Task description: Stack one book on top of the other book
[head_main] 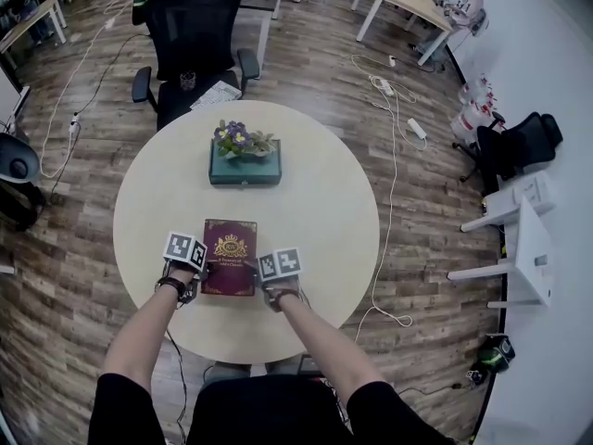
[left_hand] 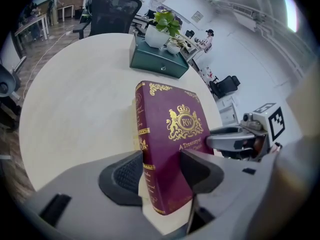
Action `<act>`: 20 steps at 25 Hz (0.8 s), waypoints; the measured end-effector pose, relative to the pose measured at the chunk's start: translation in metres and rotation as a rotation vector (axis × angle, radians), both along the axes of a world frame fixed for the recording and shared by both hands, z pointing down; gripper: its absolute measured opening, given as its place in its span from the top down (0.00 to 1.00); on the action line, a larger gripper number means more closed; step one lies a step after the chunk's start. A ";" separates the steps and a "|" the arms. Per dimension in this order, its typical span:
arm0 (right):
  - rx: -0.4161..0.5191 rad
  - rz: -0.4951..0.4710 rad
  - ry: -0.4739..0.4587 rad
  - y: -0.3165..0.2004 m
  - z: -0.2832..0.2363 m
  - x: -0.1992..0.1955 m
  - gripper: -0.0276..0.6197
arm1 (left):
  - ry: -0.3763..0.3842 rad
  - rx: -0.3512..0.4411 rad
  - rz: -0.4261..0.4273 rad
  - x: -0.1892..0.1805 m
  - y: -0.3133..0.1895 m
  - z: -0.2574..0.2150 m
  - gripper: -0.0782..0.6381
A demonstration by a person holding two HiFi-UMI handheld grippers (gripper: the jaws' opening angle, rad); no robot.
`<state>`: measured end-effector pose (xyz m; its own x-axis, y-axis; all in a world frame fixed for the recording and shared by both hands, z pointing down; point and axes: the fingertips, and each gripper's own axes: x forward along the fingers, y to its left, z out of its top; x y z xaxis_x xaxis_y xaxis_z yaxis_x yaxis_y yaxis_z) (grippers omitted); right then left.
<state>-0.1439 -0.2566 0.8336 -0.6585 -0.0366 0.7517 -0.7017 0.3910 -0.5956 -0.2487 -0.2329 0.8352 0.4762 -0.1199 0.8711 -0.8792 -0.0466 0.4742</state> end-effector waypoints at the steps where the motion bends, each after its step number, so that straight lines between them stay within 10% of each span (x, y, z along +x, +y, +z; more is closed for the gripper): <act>1: 0.000 0.003 0.002 0.000 0.000 0.000 0.79 | 0.001 0.001 0.002 0.000 0.000 0.000 0.57; 11: 0.186 -0.013 0.068 -0.015 -0.036 0.025 0.68 | -0.044 0.105 -0.003 -0.029 0.000 -0.036 0.56; 20: 0.625 -0.057 -0.074 -0.025 -0.191 0.042 0.78 | -0.052 0.733 0.041 -0.007 -0.027 -0.204 0.66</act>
